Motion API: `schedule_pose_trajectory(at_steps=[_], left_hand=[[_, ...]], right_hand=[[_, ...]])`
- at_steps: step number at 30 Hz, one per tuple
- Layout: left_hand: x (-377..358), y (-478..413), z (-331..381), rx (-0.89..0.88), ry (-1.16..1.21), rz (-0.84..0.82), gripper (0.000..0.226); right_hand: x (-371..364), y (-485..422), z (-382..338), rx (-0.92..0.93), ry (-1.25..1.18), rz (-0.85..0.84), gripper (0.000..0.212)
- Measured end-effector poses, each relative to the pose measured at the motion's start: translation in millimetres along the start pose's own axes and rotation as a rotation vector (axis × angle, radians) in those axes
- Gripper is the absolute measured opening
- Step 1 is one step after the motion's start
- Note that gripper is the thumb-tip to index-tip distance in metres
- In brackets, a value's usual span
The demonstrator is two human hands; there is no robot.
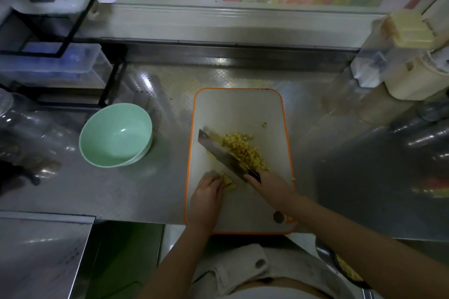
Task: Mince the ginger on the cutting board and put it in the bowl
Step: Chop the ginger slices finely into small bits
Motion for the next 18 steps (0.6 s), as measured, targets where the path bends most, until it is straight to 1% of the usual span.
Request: schedule_pose_trajectory(at_steps=[6,11,14,18], left_hand=[[1.3,1.9,3.1,0.014,0.027,0.015,0.018],[-0.7,3.9,0.4,0.07,0.06,-0.033,0.029],[3.8,4.9,-0.6,0.115,0.136,-0.007,0.035],[7.7,6.8,2.1,0.143,0.178,0.0,0.021]], right_hand=[[11.3,7.8,-2.9,0.028,-0.053,0.058,0.044],[9.2,9.4,-4.3,0.04,-0.133,0.078,0.043],[8.8,13.0,-6.5,0.047,-0.13,0.093,0.044],[6.8,22.5,-13.8,0.068,-0.127,0.072,0.044]])
Point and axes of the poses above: each hand's wrist, its own y-axis away from the middle knuckle, its own x-axis out of the back of the hand, z = x × y, the point moved 9 cm from there along -y, towards the middle knuckle, and after that the axes turned 3 degrees about -x, right-handed, at the moved point
